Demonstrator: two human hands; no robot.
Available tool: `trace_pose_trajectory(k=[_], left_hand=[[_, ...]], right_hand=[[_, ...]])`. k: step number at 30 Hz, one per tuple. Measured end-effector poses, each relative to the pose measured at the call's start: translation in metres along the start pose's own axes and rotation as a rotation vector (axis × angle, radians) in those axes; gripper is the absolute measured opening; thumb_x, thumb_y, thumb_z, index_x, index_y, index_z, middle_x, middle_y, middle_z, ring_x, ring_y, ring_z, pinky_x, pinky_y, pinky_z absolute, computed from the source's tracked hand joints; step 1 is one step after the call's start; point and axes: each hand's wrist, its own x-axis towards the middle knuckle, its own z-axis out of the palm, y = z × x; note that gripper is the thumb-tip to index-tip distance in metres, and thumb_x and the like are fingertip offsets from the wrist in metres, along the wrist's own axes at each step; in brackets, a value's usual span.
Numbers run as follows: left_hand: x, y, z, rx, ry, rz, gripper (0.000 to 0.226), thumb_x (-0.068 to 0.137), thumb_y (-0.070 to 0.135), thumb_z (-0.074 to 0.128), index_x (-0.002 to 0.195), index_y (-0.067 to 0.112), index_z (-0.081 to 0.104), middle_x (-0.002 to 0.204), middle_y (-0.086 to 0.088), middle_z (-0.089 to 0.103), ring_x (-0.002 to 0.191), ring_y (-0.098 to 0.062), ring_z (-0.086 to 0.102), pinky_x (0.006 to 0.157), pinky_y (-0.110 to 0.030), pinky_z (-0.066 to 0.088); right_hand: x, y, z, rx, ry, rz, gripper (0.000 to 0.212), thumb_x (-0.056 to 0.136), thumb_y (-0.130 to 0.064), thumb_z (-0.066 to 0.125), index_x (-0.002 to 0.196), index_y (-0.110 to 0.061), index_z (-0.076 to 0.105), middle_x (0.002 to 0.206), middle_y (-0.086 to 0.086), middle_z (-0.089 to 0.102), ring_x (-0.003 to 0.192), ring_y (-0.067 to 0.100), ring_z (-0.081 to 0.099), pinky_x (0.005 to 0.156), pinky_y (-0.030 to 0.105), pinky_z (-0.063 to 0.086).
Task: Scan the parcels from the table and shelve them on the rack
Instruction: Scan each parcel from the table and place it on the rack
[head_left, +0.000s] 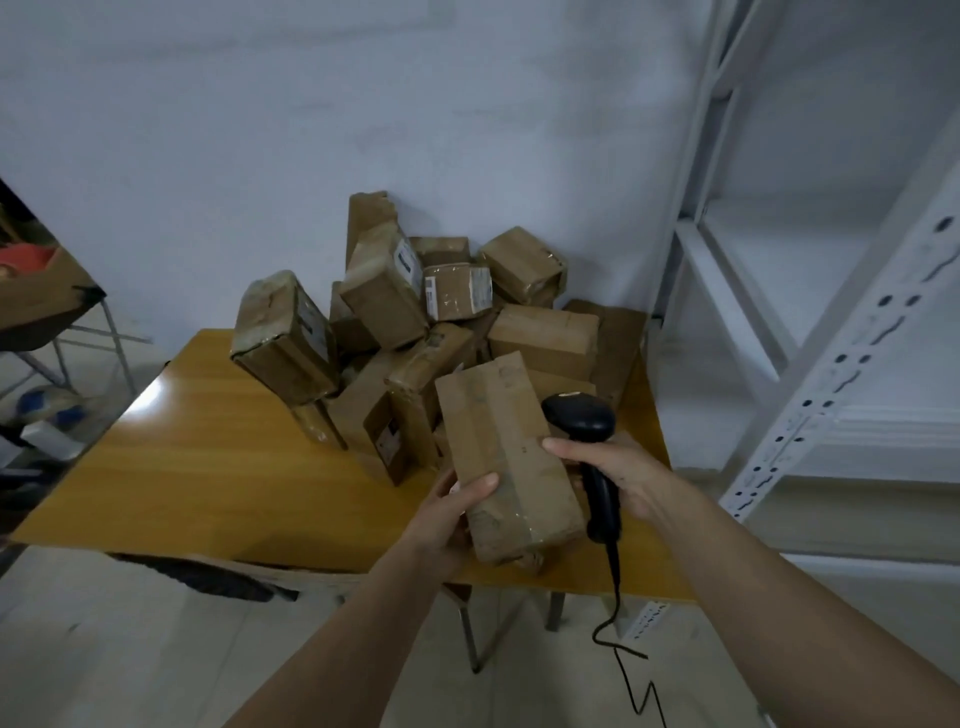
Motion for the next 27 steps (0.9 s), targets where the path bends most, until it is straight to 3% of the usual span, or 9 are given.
trace_pose_trajectory(k=[5, 8, 11, 13, 16, 19, 21, 23, 27], left_hand=[[-0.001, 0.018, 0.012, 0.168, 0.064, -0.022, 0.079, 0.065, 0.019, 0.088, 0.135, 0.016, 0.051, 0.125, -0.009, 0.063, 0.11, -0.029, 0.06, 0.085, -0.047, 0.054], [0.007, 0.025, 0.028, 0.455, 0.196, 0.049, 0.078, 0.069, 0.023, 0.086, 0.137, 0.018, 0.047, 0.127, 0.0, 0.057, 0.117, -0.023, 0.053, 0.097, -0.042, 0.047], [0.01, 0.028, 0.043, 0.633, 0.113, 0.088, 0.114, 0.046, 0.049, 0.093, 0.142, 0.023, 0.035, 0.136, 0.002, 0.051, 0.121, -0.018, 0.049, 0.101, -0.037, 0.044], [0.014, 0.031, 0.048, 0.738, 0.134, 0.057, 0.146, 0.024, 0.067, 0.089, 0.148, 0.029, 0.021, 0.145, -0.002, 0.04, 0.13, -0.023, 0.042, 0.107, -0.043, 0.042], [0.018, 0.039, 0.047, 0.728, 0.175, 0.014, 0.159, 0.018, 0.073, 0.084, 0.151, 0.027, 0.011, 0.149, -0.007, 0.032, 0.135, -0.029, 0.036, 0.109, -0.049, 0.038], [0.012, 0.051, 0.044, 0.554, 0.113, -0.011, 0.133, 0.038, 0.059, 0.091, 0.147, 0.019, 0.026, 0.135, -0.008, 0.047, 0.12, -0.028, 0.048, 0.097, -0.046, 0.047], [0.008, 0.061, 0.037, 0.407, 0.025, -0.075, 0.101, 0.054, 0.042, 0.09, 0.138, 0.011, 0.042, 0.122, -0.009, 0.058, 0.108, -0.027, 0.056, 0.084, -0.043, 0.049], [0.003, 0.068, 0.028, 0.268, -0.107, -0.102, 0.092, 0.051, 0.039, 0.092, 0.13, 0.013, 0.054, 0.122, -0.014, 0.064, 0.111, -0.032, 0.058, 0.087, -0.048, 0.05], [-0.003, 0.073, 0.015, 0.017, -0.376, -0.105, 0.082, 0.042, 0.036, 0.096, 0.116, 0.012, 0.071, 0.122, -0.021, 0.065, 0.108, -0.038, 0.064, 0.086, -0.053, 0.053]], right_hand=[[-0.006, -0.005, 0.007, -0.038, 0.128, -0.03, 0.039, 0.061, -0.017, 0.09, 0.093, -0.014, 0.068, 0.095, 0.008, 0.072, 0.088, 0.022, 0.067, 0.076, 0.036, 0.056], [-0.004, -0.006, 0.015, -0.011, 0.258, -0.072, 0.044, 0.063, -0.015, 0.09, 0.1, -0.014, 0.066, 0.096, 0.005, 0.07, 0.089, 0.021, 0.065, 0.074, 0.033, 0.054], [-0.003, -0.006, 0.026, 0.031, 0.314, -0.101, 0.049, 0.064, -0.018, 0.089, 0.106, -0.013, 0.065, 0.103, 0.006, 0.068, 0.095, 0.022, 0.063, 0.081, 0.034, 0.053], [-0.002, -0.006, 0.032, 0.049, 0.317, -0.113, 0.053, 0.063, -0.019, 0.09, 0.109, -0.012, 0.064, 0.104, 0.006, 0.068, 0.098, 0.022, 0.062, 0.087, 0.037, 0.054], [-0.001, -0.01, 0.036, 0.053, 0.336, -0.138, 0.051, 0.067, -0.024, 0.087, 0.111, -0.013, 0.064, 0.101, 0.005, 0.068, 0.094, 0.021, 0.064, 0.083, 0.038, 0.056], [0.0, -0.016, 0.028, 0.137, 0.333, -0.163, 0.036, 0.076, -0.02, 0.082, 0.106, -0.016, 0.064, 0.095, 0.002, 0.068, 0.086, 0.016, 0.063, 0.063, 0.027, 0.051], [0.003, -0.019, 0.02, 0.201, 0.368, -0.16, 0.039, 0.076, -0.02, 0.081, 0.109, -0.012, 0.064, 0.098, 0.006, 0.069, 0.089, 0.019, 0.065, 0.067, 0.028, 0.05], [0.007, -0.02, 0.012, 0.27, 0.413, -0.128, 0.046, 0.074, -0.022, 0.082, 0.114, -0.009, 0.063, 0.102, 0.011, 0.071, 0.094, 0.026, 0.067, 0.075, 0.034, 0.052], [0.006, -0.021, 0.012, 0.344, 0.369, -0.081, 0.041, 0.076, -0.021, 0.08, 0.111, -0.007, 0.064, 0.101, 0.012, 0.07, 0.092, 0.028, 0.066, 0.07, 0.034, 0.049]])
